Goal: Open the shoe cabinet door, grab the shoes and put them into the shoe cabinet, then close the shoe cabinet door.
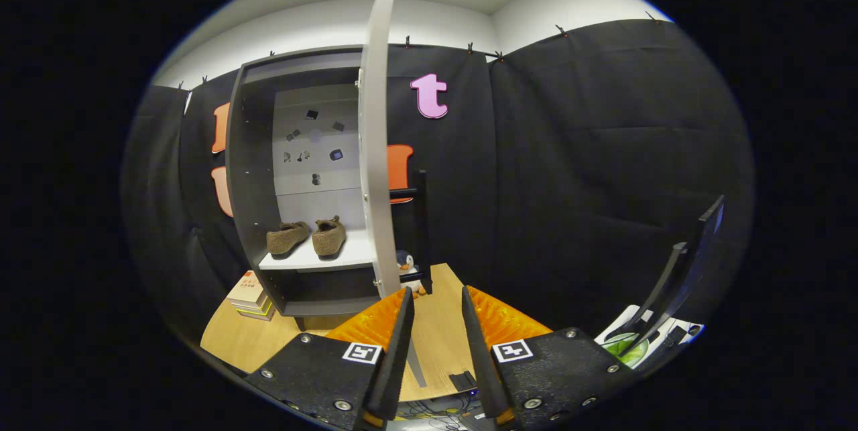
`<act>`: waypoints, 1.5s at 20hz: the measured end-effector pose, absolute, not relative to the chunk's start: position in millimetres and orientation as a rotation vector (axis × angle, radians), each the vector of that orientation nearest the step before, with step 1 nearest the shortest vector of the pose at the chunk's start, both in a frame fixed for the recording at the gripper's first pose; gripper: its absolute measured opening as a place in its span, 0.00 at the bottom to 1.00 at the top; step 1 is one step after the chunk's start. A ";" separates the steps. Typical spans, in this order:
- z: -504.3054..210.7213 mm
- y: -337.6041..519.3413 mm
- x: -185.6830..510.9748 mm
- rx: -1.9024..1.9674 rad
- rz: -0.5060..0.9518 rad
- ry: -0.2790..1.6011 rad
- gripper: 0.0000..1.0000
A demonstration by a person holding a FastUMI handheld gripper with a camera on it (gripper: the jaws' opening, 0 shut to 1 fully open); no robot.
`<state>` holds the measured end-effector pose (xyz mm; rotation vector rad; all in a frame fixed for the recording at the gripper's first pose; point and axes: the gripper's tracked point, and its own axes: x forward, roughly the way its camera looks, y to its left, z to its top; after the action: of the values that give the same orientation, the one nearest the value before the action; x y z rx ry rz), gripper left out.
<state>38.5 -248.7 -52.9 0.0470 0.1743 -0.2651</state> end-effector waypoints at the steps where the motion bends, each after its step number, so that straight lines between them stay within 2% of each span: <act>1: -56.0 -252.7 45.5 0.047 -0.245 0.177 0.49; 5: -60.2 -253.9 71.0 0.005 -0.149 0.171 0.53; 8: -67.3 -261.0 79.9 -0.013 -0.131 0.181 0.60; 20: -64.5 -217.0 77.7 0.018 0.042 0.142 0.60; 30: -66.8 -122.4 96.0 0.028 0.246 0.137 0.60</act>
<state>96.0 -122.4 -66.8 0.0279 0.1373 0.2458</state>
